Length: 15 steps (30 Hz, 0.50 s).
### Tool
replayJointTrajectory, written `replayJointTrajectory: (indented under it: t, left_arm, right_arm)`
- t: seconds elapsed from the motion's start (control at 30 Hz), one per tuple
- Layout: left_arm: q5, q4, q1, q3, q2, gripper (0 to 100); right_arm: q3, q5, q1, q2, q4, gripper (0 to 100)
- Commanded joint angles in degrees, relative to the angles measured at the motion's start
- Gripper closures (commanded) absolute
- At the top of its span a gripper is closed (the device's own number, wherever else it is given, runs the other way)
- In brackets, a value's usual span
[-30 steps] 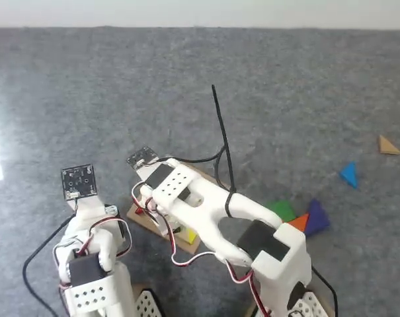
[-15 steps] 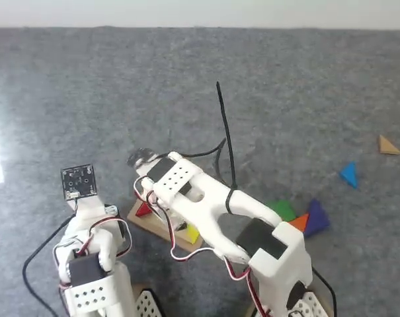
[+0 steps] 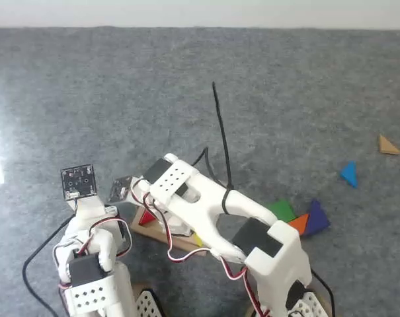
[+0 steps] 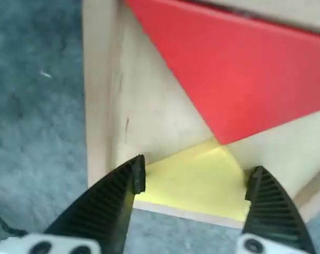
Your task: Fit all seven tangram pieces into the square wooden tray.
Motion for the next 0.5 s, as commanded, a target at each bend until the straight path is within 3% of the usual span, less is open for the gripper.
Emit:
replayJointTrajectory:
  t: [0.0, 0.13, 0.37, 0.47]
  left_arm:
    - [-0.4, 0.4, 0.0, -0.4, -1.0, 99]
    - [-0.3, 0.4, 0.0, -0.4, -1.0, 99]
    - [-0.3, 0.4, -0.2, -0.4, -1.0, 99]
    - [-0.3, 0.4, -0.2, -0.4, -1.0, 99]
  right_arm:
    - [-2.5, -10.2, -1.7, -1.8, 1.0, 72.4]
    - [-3.9, -24.1, -0.2, -8.7, 0.9, 72.0]
    - [0.2, -33.1, 1.3, -16.0, -1.8, 51.1]
    - [4.2, -36.9, 0.7, -16.1, -4.9, 51.1]
